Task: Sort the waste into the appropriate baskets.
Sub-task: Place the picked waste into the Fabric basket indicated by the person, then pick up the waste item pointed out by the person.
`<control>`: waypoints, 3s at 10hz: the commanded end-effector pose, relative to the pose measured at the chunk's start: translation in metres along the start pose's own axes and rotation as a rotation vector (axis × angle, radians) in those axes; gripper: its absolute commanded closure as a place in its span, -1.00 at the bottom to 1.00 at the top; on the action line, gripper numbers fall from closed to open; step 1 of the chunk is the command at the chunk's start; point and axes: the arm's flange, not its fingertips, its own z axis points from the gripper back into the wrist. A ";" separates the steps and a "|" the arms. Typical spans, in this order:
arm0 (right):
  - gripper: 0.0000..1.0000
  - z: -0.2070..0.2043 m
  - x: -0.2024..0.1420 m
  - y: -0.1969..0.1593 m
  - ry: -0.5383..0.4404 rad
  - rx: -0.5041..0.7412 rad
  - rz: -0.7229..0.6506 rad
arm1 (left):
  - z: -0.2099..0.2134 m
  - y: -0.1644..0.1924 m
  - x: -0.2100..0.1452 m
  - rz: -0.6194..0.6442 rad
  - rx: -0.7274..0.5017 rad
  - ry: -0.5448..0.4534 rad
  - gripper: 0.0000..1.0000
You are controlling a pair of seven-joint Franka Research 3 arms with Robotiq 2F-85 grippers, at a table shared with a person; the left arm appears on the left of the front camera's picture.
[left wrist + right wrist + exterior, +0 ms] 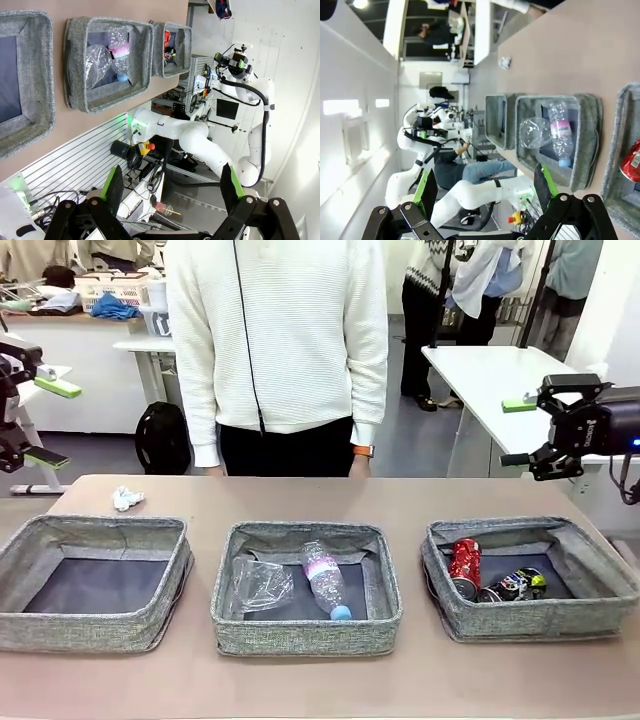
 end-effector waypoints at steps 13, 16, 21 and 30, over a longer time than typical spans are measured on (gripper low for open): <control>-1.00 0.001 0.004 0.004 -0.025 0.009 -0.018 | 0.000 0.000 -0.001 -0.002 0.000 -0.002 -1.00; -1.00 0.001 0.004 0.004 -0.025 0.009 -0.018 | 0.000 0.000 -0.001 -0.002 0.000 -0.002 -1.00; -1.00 0.001 0.004 0.004 -0.025 0.009 -0.018 | 0.000 0.000 -0.001 -0.002 0.000 -0.002 -1.00; -1.00 0.001 0.004 0.004 -0.025 0.009 -0.018 | 0.007 -0.001 0.008 -0.379 0.503 -0.411 -1.00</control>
